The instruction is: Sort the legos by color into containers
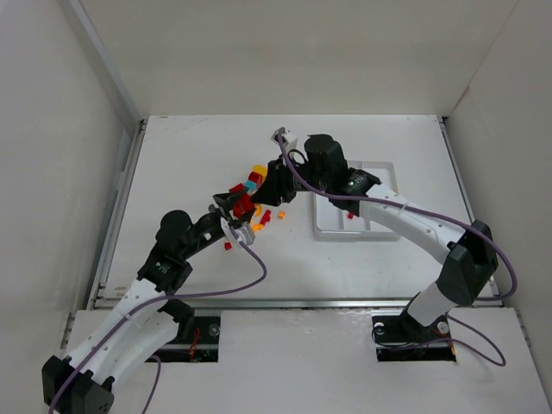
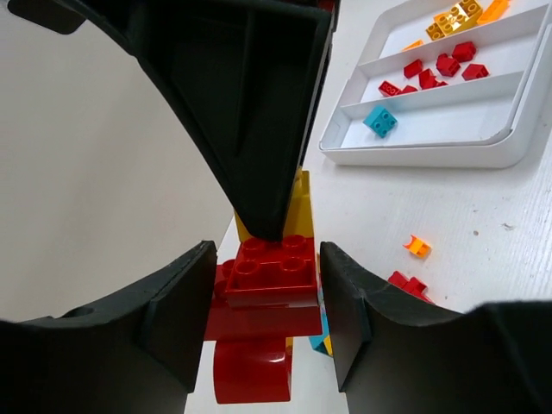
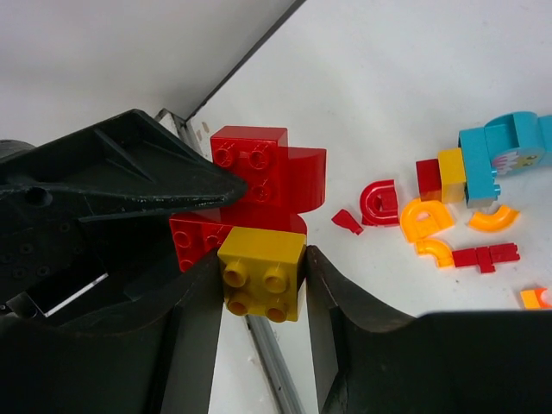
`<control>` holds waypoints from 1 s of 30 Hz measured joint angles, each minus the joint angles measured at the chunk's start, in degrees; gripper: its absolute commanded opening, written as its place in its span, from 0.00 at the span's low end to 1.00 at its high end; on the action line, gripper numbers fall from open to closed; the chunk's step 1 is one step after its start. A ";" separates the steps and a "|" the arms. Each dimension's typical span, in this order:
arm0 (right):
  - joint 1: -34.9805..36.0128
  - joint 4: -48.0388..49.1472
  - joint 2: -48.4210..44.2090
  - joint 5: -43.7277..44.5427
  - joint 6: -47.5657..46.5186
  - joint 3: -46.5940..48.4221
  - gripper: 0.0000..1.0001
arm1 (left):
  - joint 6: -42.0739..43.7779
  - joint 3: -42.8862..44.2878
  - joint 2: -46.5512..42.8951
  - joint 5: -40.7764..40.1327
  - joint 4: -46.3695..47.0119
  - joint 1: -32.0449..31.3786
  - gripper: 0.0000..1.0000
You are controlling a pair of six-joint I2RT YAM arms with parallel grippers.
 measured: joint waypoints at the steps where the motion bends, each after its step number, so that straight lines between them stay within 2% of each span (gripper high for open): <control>1: 0.00 -0.17 0.00 0.02 -0.07 -0.04 0.00 | 0.11 0.02 -0.02 -0.17 -0.09 0.00 0.47; 4: 0.00 -0.61 -0.02 0.15 -0.22 -0.04 0.00 | -0.26 0.11 0.00 -0.35 -0.42 0.00 0.45; 5: 0.00 -0.74 -0.02 0.17 -0.22 -0.04 0.00 | -0.35 0.11 0.02 -0.31 -0.44 0.00 0.42; 9: -0.02 -0.94 -0.20 0.57 -0.63 -0.07 0.00 | -1.29 0.28 0.55 0.81 -0.74 -0.09 0.13; 10: -0.02 -0.96 -0.24 0.79 -0.66 -0.11 0.00 | -1.64 0.42 0.68 1.18 -0.76 -0.07 0.00; 20: -2.60 -5.55 -5.25 3.08 -0.59 -2.25 0.00 | -2.75 2.95 4.04 2.58 -1.73 -1.27 0.00; 26: -18.14 -11.34 -13.55 6.56 -0.59 -3.67 0.00 | -2.78 3.76 7.65 -1.99 -9.64 -0.28 0.00; 30: -24.22 -16.33 -16.35 13.03 -0.66 -3.96 0.00 | -3.41 3.76 7.65 -2.67 -10.69 -0.31 0.00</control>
